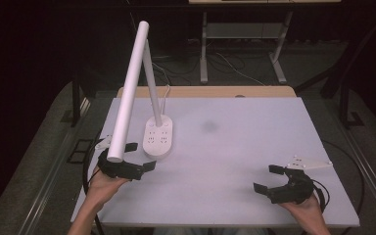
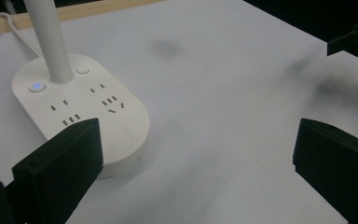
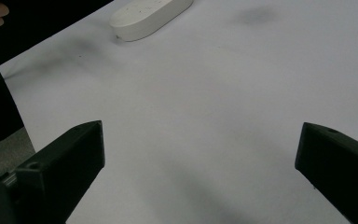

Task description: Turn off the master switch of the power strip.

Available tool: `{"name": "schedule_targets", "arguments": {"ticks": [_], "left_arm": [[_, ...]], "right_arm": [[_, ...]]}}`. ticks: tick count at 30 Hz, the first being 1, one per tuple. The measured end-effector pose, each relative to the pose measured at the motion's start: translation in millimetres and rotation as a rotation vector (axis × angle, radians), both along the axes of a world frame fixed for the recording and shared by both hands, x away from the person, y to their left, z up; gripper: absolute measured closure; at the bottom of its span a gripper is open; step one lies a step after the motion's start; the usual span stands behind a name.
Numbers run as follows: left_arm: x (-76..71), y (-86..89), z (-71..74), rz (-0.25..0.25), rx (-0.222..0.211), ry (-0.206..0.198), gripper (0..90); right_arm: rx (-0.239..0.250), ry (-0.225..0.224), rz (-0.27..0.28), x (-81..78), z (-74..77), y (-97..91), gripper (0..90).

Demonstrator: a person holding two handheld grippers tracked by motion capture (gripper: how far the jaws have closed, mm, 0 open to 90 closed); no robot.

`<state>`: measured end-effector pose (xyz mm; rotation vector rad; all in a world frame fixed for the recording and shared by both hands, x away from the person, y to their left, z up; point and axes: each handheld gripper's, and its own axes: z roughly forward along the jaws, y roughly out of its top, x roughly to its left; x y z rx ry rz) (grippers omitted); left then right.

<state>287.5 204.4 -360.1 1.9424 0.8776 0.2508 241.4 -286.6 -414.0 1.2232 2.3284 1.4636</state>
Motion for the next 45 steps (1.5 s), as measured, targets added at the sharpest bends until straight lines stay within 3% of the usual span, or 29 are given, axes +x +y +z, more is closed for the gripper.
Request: {"name": "schedule_targets", "arguments": {"ticks": [22, 45], "left_arm": [[35.5, 8.9, 5.4, 0.058, 0.031, 0.022, 1.5], [69.4, 17.8, 5.7, 0.148, 0.011, 0.048, 3.5]], "right_arm": [[0.000, -0.004, 0.004, 0.0, -0.3, 0.0, 0.6], [0.001, 0.000, 0.006, 0.1, -0.4, -0.2, 0.6]]}}
